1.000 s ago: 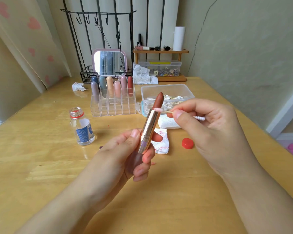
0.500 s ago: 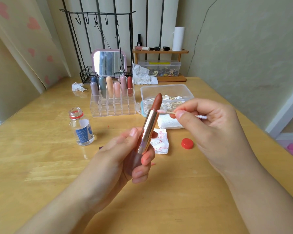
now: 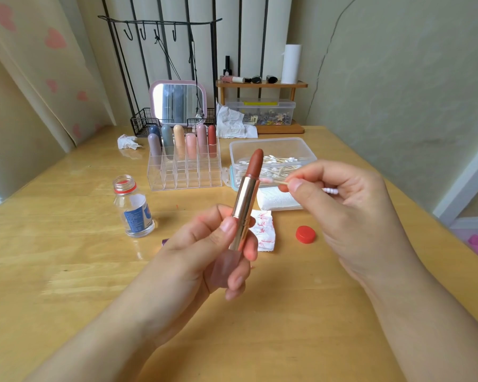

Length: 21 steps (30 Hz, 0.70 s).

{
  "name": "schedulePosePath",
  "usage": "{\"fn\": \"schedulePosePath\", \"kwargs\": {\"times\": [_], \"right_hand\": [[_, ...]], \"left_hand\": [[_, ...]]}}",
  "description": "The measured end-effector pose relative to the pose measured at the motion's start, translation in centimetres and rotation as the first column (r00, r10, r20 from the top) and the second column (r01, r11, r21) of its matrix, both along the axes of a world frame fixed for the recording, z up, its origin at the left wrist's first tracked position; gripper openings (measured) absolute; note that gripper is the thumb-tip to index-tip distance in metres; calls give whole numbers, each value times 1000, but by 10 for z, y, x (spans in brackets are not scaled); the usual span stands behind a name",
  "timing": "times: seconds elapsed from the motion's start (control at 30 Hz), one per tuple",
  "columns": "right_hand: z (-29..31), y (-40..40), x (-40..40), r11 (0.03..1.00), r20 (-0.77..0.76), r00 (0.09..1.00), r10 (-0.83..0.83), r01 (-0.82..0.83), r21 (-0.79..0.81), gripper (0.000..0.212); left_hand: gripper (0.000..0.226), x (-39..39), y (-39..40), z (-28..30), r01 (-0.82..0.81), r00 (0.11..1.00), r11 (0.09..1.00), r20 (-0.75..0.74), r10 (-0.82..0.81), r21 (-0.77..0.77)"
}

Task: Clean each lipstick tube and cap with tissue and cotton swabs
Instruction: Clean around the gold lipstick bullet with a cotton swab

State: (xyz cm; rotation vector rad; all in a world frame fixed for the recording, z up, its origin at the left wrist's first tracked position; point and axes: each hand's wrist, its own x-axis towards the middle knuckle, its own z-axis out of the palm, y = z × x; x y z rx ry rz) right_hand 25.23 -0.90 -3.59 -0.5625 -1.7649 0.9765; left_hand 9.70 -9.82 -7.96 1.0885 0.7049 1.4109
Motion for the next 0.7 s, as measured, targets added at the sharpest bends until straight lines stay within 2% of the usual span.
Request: {"fn": "schedulePosePath", "kwargs": {"times": [0.43,0.7], "right_hand": [[-3,3,1,1000,13,1000,-13,14,-25,10],[0,0,1,1000,-23,1000,9,-10,-23,15]], "left_hand": [[36,0,5,-5,28,1000,999,0,-28,-18],[35,-1,6,-5,38,999,999,4,-38,-4]]}}
